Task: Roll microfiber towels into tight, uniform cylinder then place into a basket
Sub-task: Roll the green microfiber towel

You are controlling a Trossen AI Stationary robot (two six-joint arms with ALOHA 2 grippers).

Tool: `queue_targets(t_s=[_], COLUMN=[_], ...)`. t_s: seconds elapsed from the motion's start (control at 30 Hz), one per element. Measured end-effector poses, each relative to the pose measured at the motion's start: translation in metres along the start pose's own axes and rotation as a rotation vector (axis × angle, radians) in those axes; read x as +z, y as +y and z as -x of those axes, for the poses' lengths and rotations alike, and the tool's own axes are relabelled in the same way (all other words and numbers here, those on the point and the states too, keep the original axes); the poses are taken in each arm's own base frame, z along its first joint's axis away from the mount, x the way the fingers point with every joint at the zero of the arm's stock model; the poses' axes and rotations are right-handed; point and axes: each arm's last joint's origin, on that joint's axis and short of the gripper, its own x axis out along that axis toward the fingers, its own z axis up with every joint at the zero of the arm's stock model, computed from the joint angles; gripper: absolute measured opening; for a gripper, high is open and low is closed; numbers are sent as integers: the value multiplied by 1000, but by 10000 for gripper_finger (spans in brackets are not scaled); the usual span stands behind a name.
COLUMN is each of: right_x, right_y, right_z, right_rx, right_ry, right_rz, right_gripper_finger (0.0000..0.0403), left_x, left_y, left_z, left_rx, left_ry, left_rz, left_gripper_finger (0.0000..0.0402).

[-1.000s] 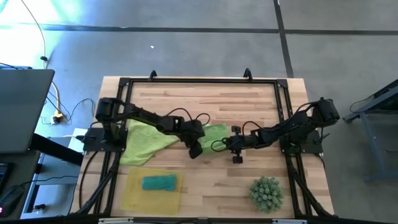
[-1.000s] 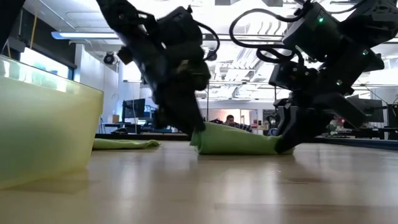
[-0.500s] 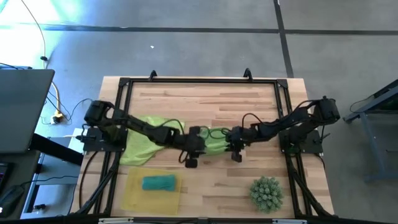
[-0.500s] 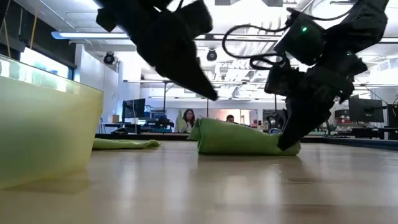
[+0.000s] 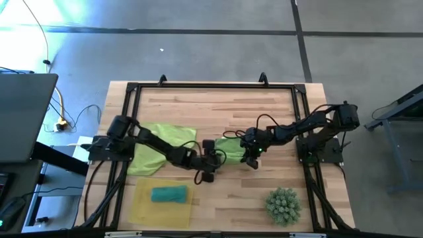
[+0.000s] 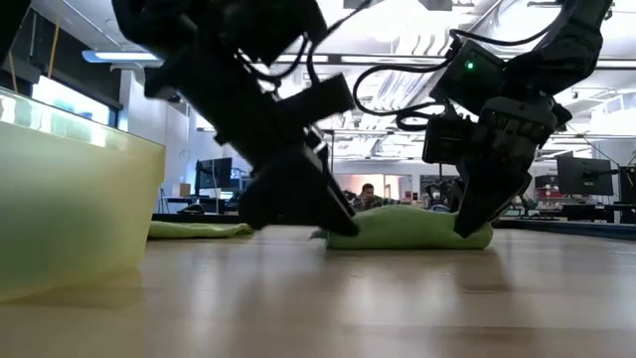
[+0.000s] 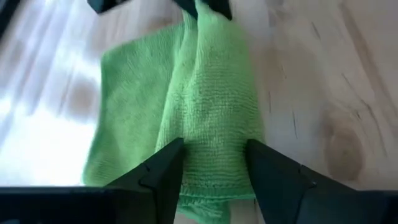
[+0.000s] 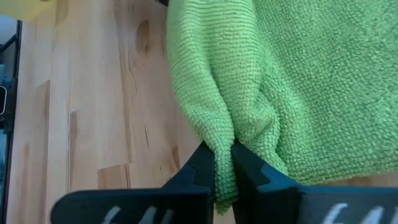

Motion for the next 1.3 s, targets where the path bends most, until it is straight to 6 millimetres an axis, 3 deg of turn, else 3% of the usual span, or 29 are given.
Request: queue_targets(t_s=[0.2, 0.33, 0.53, 0.67, 0.87, 1.1, 1.3], right_x=[0, 0, 0, 0, 0, 3, 2], right_y=[0, 0, 0, 0, 1, 6, 18], right_z=[0, 0, 0, 0, 0, 8, 28], right_rx=[0, 1, 3, 5, 30, 42, 36], right_ry=[0, -1, -5, 2, 1, -29, -62], right_rz=[1, 27, 57, 73, 164, 350, 549], right_gripper_finger=[6, 7, 24, 34, 36, 40, 98], left_x=[-8, -10, -11, -10, -8, -13, -21], left_y=[2, 7, 18, 23, 29, 34, 35], left_z=[-13, -15, -20, -21, -17, -16, -15], left_rx=[-47, -152, -334, -478, -624, -655, -682], left_ry=[37, 58, 110, 125, 155, 236, 325], left_rz=[124, 301, 546, 620, 683, 722, 732], left_gripper_finger=[172, 157, 77, 16, 21, 11, 11])
